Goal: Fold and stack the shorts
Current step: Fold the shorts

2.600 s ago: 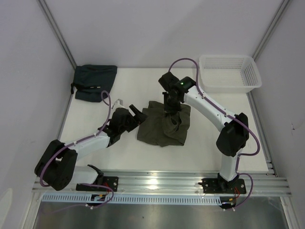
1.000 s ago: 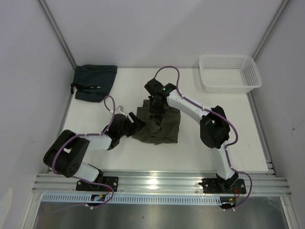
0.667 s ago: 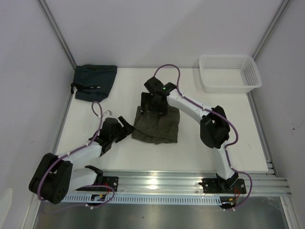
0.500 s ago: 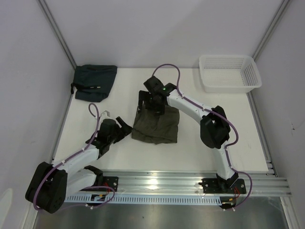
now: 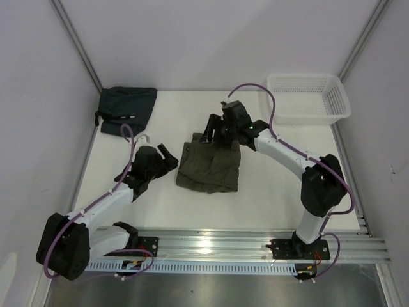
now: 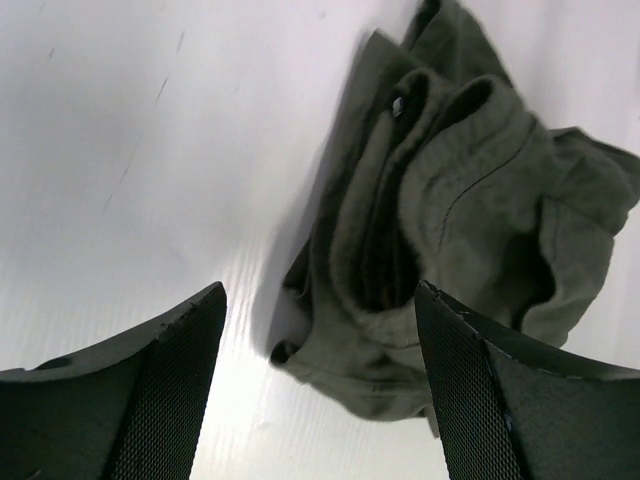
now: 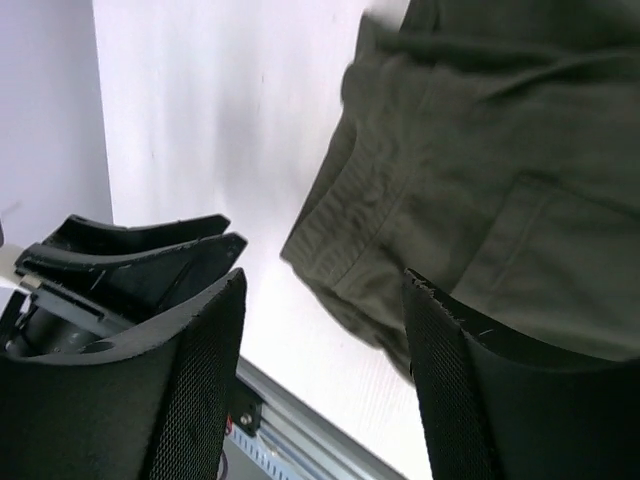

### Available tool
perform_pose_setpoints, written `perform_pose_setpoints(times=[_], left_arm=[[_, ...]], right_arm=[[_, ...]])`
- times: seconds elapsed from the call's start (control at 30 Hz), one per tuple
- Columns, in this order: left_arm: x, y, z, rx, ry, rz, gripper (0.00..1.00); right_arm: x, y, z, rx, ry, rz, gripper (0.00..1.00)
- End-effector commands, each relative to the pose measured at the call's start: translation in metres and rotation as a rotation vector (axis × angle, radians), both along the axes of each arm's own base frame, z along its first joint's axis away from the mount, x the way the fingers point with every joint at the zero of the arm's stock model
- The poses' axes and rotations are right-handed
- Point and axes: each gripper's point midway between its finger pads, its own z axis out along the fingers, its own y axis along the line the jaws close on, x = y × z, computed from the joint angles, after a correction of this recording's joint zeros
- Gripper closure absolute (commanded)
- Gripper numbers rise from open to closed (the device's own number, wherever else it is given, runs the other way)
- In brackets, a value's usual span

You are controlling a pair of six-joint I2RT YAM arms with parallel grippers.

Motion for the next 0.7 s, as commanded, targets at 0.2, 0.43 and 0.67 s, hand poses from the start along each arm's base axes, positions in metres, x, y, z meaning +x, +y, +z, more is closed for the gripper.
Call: perform_pose_setpoints(times=[0.2,0.43,0.67], left_arm=[[0.032,-0.033,0.043,0.089,-0.09,-0.136,0.21],[0.036,-0.044,0.032,0.136,-0.072,-0.156,0.22],[0.039,-0.052,0.003,0.195,-0.029,-0.159,0.25]], right_arm=[[0.035,0.018,0.004,0.095,-0.131,0.098,0.41],[0.046,0.034,-0.027,0.124,-0.076,0.123,0.61],[0.059,0.044,-0.046,0.14,-0.068,0.126,0.68]])
